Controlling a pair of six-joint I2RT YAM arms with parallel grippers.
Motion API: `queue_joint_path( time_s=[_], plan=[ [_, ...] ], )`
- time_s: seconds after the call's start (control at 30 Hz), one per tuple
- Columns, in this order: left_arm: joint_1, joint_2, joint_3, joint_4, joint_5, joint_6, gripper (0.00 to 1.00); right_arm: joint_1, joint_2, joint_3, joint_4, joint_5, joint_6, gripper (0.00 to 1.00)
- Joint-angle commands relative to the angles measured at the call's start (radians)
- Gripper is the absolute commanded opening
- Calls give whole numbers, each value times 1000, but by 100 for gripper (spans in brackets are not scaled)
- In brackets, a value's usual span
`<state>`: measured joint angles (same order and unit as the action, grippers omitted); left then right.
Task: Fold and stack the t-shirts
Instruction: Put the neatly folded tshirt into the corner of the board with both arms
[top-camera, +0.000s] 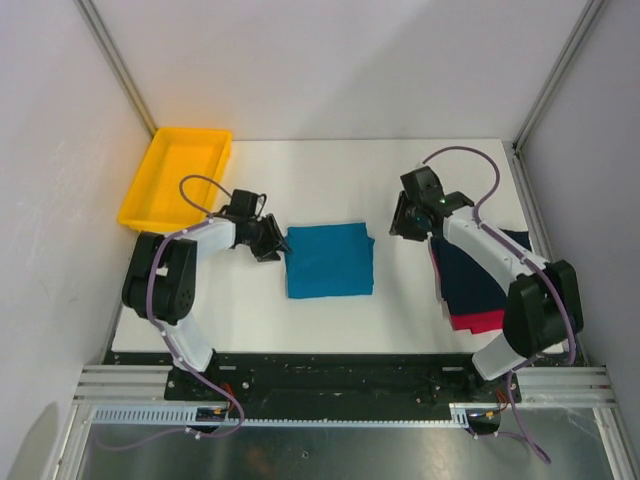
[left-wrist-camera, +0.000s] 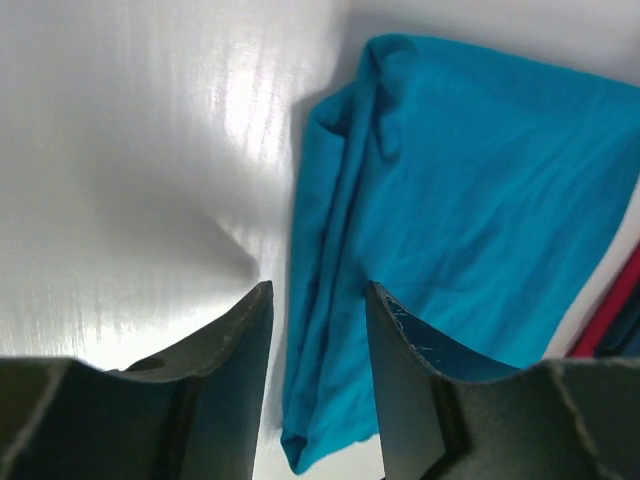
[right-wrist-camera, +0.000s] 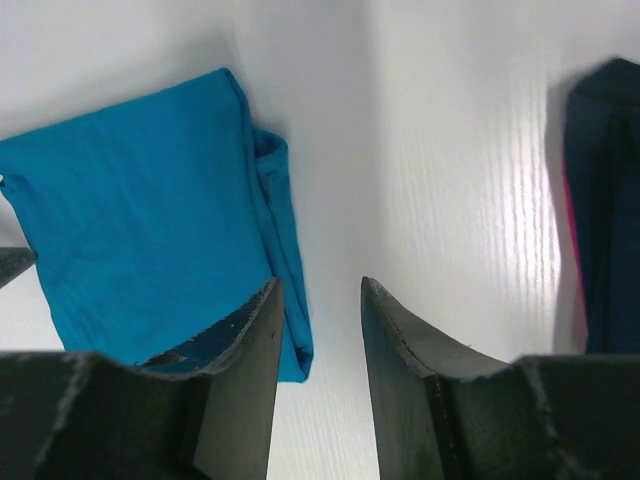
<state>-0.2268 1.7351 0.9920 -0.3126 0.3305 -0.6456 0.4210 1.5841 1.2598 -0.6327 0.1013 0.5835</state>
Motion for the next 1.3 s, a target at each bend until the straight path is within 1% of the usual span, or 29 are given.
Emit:
queue_joint_path(
  time_s=[0.0, 0.1, 0.17, 0.2, 0.33, 0.43, 0.5, 0.63, 0.77, 0.87, 1.07, 1.27],
  plan=[
    [-3, 58, 57, 5, -34, 27, 47, 4, -119, -50, -23, 58, 21, 42],
    [-9, 98, 73, 5, -32, 26, 45, 4, -165, -78, -33, 70, 25, 42],
    [-12, 118, 84, 5, -29, 23, 42, 5, -186, -94, -38, 76, 27, 42],
    [-14, 125, 89, 5, -26, 21, 39, 5, -194, -102, -39, 79, 29, 42],
    [-23, 136, 94, 5, -45, 8, 19, 8, -208, -126, -42, 104, 33, 42],
    [-21, 112, 89, -7, -117, -1, 5, 14, -203, -135, -48, 139, 33, 42],
    [-11, 91, 96, -28, -166, 15, 1, 26, -193, -138, -61, 179, 35, 42],
    [32, 87, 177, -126, -268, 105, 0, 41, -176, -163, -72, 244, 44, 42],
    [81, 106, 241, -181, -307, 200, 0, 39, -146, -193, -68, 315, 50, 41],
    [107, 138, 286, -215, -324, 244, 0, 32, -104, -198, -60, 349, 46, 41],
    [172, 180, 350, -243, -305, 259, 1, 17, -9, -199, -35, 379, 26, 41],
    [187, 183, 376, -251, -280, 257, 2, -6, 78, -194, -8, 456, -11, 40]
  ],
)
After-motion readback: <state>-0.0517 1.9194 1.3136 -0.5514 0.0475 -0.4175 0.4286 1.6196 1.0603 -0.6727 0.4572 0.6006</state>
